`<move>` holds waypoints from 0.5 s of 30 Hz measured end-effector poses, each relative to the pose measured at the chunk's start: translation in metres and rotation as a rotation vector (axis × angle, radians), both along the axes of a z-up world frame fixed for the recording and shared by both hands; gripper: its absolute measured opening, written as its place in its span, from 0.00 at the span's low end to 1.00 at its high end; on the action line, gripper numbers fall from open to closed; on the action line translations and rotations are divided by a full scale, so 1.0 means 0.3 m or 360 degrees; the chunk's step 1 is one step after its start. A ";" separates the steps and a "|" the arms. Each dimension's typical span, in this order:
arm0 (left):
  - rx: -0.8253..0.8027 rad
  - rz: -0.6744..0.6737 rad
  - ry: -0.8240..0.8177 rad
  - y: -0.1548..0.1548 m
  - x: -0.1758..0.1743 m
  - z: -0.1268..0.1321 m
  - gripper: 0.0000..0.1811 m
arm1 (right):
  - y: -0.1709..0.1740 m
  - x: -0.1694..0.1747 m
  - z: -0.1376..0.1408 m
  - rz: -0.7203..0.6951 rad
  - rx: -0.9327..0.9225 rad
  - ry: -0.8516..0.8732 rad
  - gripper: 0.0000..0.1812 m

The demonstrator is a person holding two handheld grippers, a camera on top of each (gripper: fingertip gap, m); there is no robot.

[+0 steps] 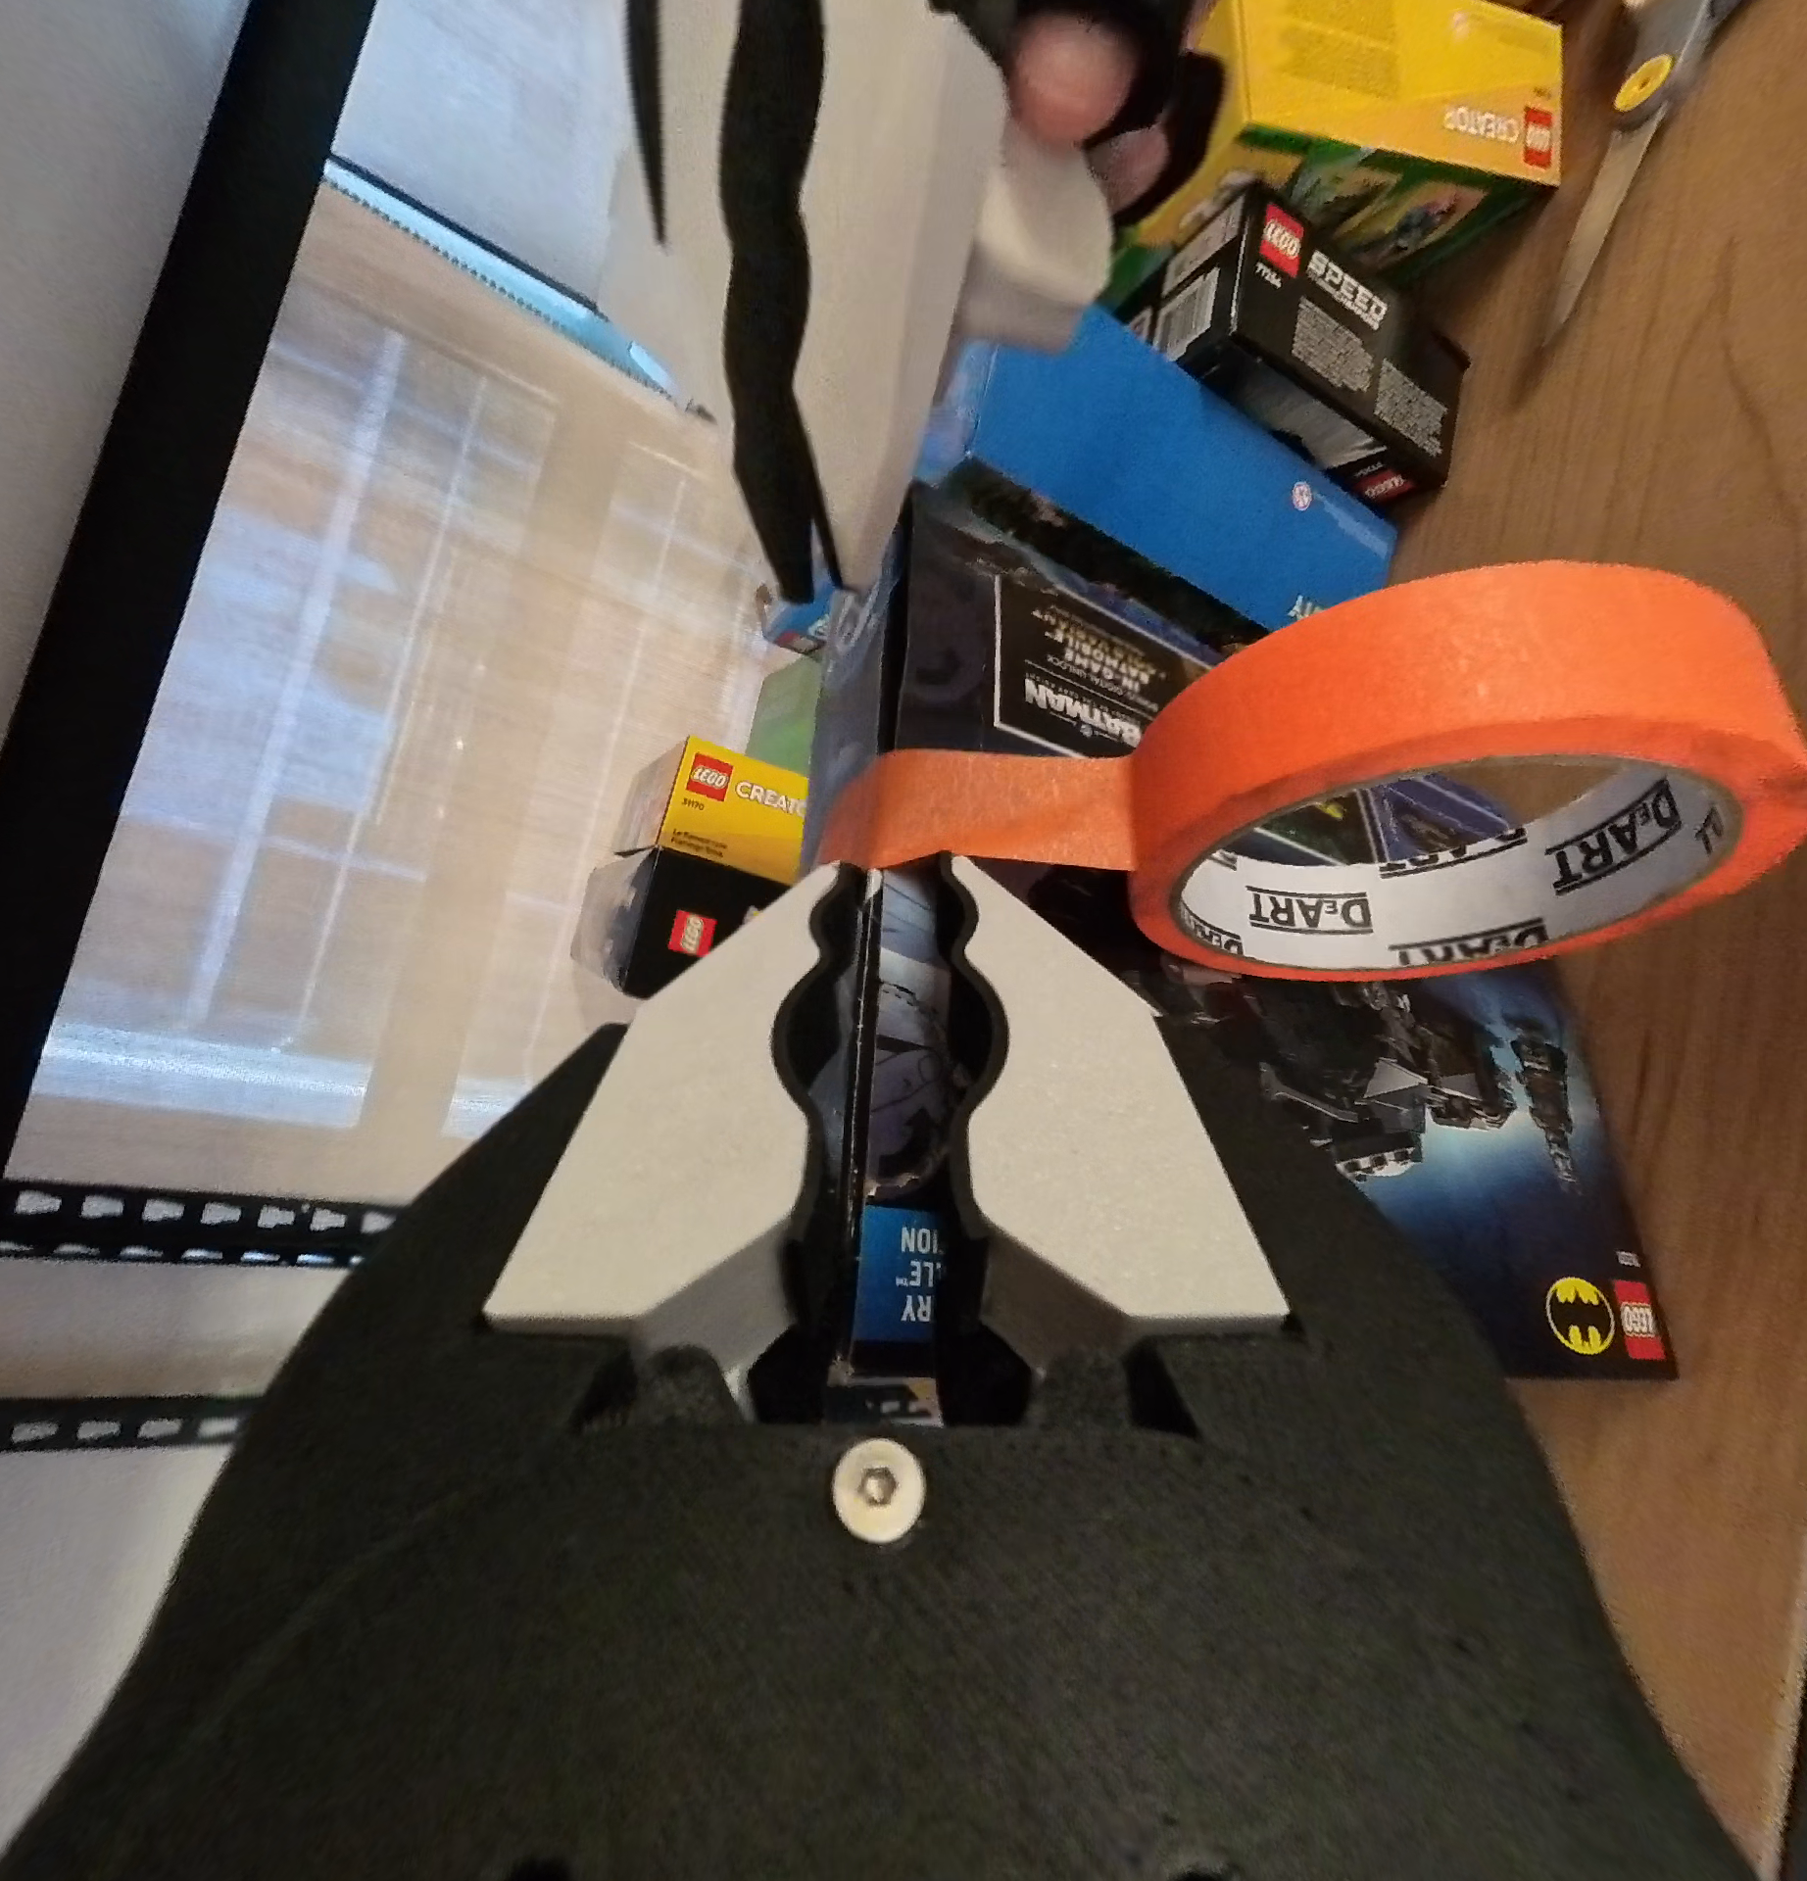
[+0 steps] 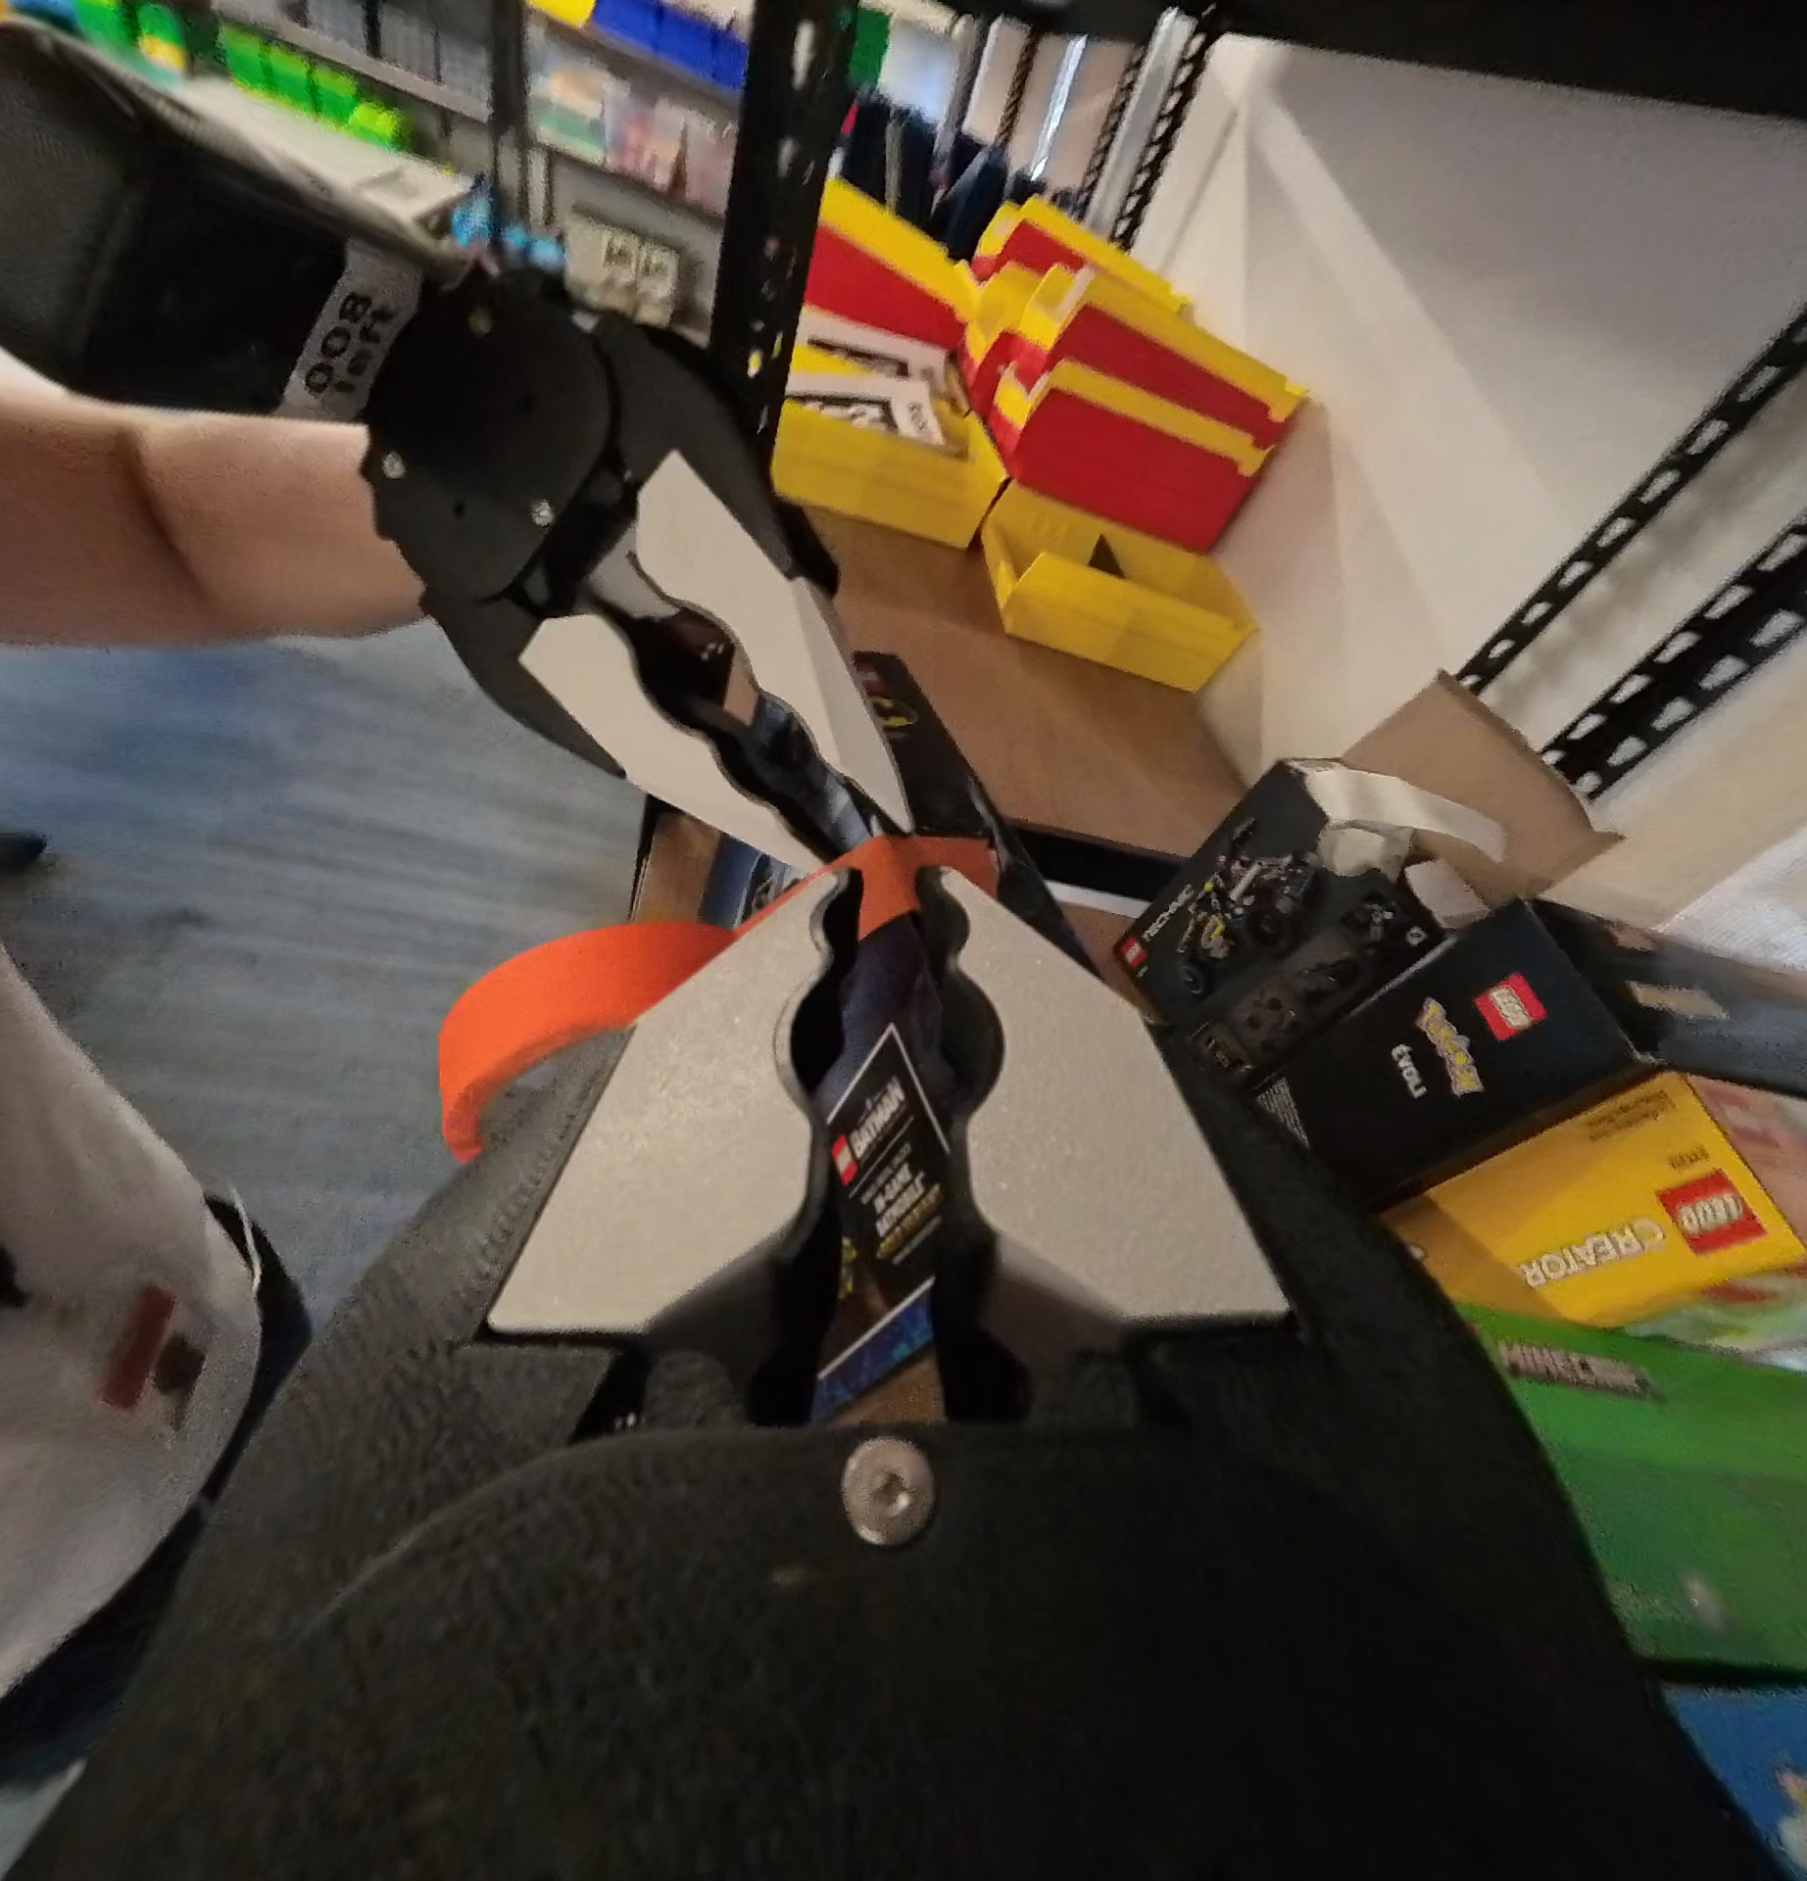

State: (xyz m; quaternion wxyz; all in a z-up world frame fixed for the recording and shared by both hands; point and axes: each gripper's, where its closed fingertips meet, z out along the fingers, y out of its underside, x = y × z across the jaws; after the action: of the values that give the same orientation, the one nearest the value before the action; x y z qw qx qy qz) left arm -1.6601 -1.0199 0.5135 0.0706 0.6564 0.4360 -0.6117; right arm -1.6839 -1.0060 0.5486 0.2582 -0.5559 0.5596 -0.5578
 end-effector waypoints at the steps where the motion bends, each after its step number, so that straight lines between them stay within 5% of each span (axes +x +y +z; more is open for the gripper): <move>1: -0.0007 -0.0028 -0.0001 0.000 0.001 0.000 0.07 | 0.002 0.012 -0.002 0.0041 0.0018 0.0059 0.06; 15: -0.0048 -0.0321 0.0016 0.004 0.013 0.002 0.07 | -0.072 0.099 -0.096 0.0074 0.0297 0.0765 0.10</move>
State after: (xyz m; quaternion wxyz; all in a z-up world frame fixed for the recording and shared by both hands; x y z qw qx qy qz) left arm -1.6563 -1.0186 0.5139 0.0163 0.6927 0.3587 -0.6255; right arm -1.6542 -1.0277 0.5198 0.1808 -0.6590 0.6411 -0.3495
